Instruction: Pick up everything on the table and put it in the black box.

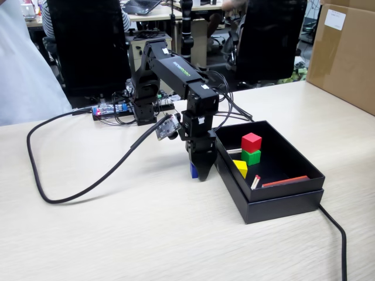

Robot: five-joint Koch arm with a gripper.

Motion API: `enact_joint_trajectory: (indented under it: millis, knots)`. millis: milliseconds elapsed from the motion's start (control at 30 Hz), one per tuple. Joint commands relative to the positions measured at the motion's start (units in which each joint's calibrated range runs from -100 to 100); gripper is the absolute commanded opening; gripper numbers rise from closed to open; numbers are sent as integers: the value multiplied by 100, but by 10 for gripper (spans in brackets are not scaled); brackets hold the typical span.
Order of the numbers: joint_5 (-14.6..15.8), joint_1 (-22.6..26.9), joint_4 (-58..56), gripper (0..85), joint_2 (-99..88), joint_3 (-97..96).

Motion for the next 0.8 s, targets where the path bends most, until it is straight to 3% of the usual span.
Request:
enact_joint_trajectory:
  millis: [0, 67, 267, 433, 567, 767]
  knots:
    - [24, -29, 29, 101, -586, 262]
    - [15, -63, 29, 56, -941, 225]
    - [-107, -142, -66, 56, -2651, 162]
    - [-259, -10, -238, 56, -3236, 1422]
    - [-386, 303, -238, 56, -1859, 3163]
    - [-342, 542, -238, 59, -12, 3643]
